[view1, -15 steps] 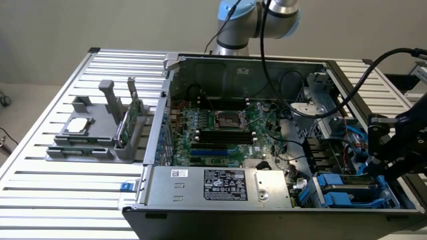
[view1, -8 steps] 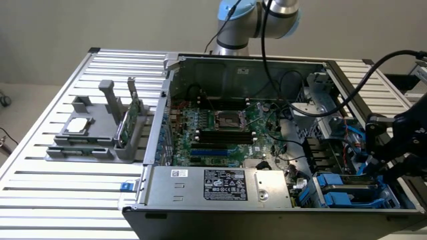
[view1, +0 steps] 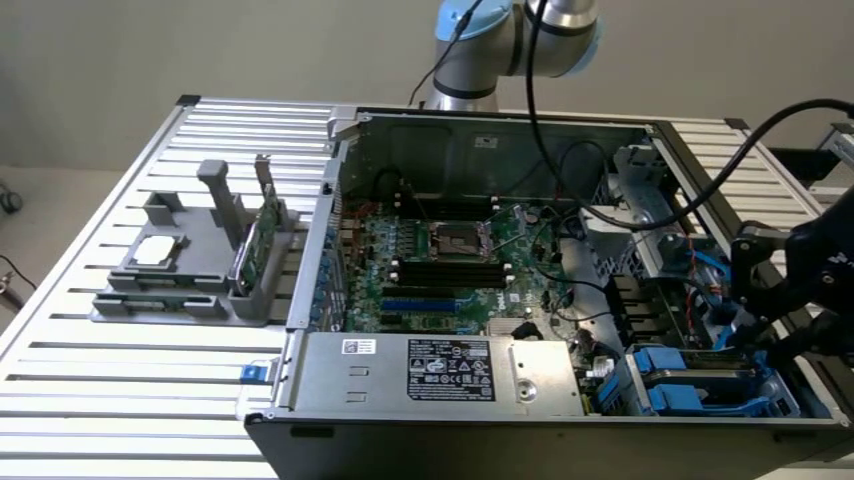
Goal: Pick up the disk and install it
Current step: 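Insert the first disk wire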
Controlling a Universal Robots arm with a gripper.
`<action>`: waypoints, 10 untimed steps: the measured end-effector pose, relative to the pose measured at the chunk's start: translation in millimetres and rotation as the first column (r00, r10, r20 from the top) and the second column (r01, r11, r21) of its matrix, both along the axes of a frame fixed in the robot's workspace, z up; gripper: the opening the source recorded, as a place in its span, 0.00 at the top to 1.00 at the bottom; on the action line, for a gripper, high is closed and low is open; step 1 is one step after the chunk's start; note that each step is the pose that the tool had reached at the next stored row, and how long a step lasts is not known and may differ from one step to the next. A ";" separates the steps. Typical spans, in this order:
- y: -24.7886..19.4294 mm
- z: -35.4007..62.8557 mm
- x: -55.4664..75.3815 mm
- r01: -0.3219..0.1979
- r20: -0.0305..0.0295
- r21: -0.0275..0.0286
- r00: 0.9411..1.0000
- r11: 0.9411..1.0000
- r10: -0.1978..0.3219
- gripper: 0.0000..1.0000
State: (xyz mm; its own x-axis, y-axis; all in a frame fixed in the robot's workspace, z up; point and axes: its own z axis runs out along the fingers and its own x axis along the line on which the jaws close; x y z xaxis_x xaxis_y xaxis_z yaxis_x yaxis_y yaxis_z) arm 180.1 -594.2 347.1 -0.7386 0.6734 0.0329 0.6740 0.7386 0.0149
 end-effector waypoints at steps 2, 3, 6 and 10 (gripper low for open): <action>0.0 0.8 0.0 0.025 0.000 0.000 1.000 1.000 -0.025 0.66; 0.0 1.8 0.0 0.037 0.000 0.000 0.999 0.999 -0.037 0.60; 0.0 5.2 0.0 0.071 0.000 0.001 0.998 0.998 -0.071 0.60; 0.0 6.5 0.0 0.121 0.000 0.003 0.993 0.993 -0.121 0.62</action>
State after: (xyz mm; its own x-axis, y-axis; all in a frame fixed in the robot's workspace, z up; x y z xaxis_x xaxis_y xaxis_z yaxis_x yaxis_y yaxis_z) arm 180.1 -594.2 353.7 -0.6513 0.7580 0.0348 0.7587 0.6512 0.0167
